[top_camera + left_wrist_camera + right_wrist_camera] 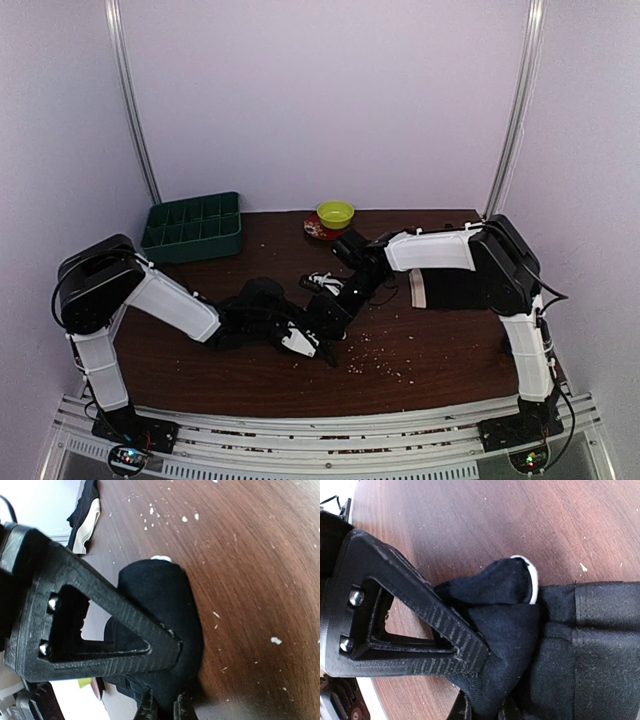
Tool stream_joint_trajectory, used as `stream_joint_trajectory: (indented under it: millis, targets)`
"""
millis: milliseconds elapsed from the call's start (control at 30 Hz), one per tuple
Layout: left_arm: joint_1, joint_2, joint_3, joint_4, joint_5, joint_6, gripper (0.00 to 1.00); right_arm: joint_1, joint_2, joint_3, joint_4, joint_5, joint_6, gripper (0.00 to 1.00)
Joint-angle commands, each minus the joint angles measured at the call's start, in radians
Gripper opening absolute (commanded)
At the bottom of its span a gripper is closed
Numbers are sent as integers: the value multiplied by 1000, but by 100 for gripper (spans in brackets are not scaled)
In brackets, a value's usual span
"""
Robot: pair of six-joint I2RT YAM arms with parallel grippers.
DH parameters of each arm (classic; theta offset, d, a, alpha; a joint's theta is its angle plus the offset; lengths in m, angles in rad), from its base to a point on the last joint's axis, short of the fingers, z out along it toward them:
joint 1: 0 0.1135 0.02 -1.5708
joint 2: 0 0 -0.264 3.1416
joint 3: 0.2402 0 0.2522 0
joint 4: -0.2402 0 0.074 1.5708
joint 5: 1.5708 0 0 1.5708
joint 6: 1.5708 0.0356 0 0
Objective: Roll the underwear
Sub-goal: Roll the underwear at the center of the board.
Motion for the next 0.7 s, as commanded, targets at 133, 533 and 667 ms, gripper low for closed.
stream_joint_trajectory:
  millis: [133, 533, 667]
  targets:
    - [11, 5, 66, -364, -6, -71, 0, 4, -149, -107, -8, 157, 44, 35]
    - [53, 75, 365, -884, 182, -284, 0, 93, -707, -543, 315, 565, 188, 60]
    - [94, 171, 516, -1049, 266, -343, 0, 165, -817, -683, 381, 733, 192, 61]
